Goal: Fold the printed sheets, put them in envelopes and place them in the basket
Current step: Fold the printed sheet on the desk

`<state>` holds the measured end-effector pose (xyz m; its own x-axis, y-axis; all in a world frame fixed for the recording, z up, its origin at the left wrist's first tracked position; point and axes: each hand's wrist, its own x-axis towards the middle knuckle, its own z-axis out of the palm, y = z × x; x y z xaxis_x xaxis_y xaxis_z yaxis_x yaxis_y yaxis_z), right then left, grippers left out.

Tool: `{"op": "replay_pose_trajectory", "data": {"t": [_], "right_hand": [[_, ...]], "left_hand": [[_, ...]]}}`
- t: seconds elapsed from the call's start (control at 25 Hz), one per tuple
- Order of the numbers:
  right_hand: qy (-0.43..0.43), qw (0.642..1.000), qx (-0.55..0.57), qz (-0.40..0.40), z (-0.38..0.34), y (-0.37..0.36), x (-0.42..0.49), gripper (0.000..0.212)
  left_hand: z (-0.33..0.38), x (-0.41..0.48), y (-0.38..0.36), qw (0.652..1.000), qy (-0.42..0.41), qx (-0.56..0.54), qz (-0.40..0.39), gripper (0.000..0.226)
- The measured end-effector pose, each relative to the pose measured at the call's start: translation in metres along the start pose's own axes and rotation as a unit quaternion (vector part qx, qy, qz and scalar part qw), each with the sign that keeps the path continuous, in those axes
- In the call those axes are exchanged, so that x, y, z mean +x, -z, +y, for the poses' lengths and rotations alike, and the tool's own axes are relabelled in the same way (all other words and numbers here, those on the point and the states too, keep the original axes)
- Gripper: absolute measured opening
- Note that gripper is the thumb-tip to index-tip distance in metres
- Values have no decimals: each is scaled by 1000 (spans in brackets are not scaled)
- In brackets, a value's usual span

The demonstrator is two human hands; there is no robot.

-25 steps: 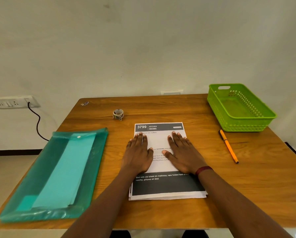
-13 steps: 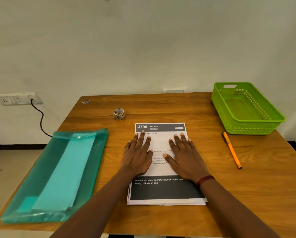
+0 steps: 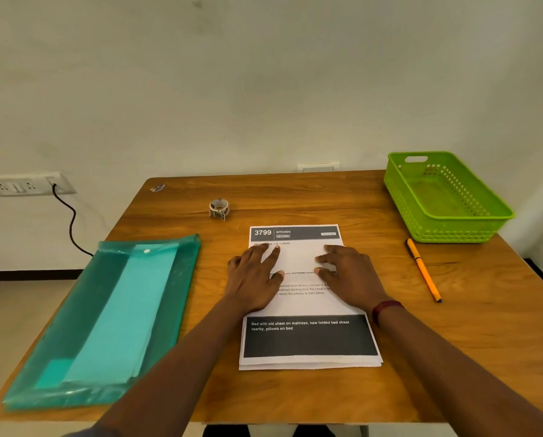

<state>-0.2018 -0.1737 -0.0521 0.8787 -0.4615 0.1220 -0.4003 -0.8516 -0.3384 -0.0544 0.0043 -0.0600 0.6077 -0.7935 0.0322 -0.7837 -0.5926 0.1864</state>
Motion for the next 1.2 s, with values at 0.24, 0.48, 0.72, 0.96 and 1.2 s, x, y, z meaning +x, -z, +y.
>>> {"op": "replay_pose_trajectory", "data": {"t": [0.24, 0.48, 0.72, 0.96, 1.2], "right_hand": [[-5, 993, -61, -102, -2, 18, 34, 71], [10, 993, -87, -83, -3, 19, 39, 80], [40, 998, -57, 11, -6, 21, 19, 66], [61, 994, -22, 83, -12, 29, 2, 42], [112, 985, -13, 131, -12, 27, -17, 19]], "left_hand": [[-6, 11, 18, 997, 6, -55, -45, 72], [0, 15, 32, 998, 22, -41, -38, 80], [-4, 3, 36, 998, -6, -39, 58, 78], [-7, -12, 44, 991, -12, -72, 109, 48], [-9, -28, 38, 983, -70, -84, 145, 23]]}}
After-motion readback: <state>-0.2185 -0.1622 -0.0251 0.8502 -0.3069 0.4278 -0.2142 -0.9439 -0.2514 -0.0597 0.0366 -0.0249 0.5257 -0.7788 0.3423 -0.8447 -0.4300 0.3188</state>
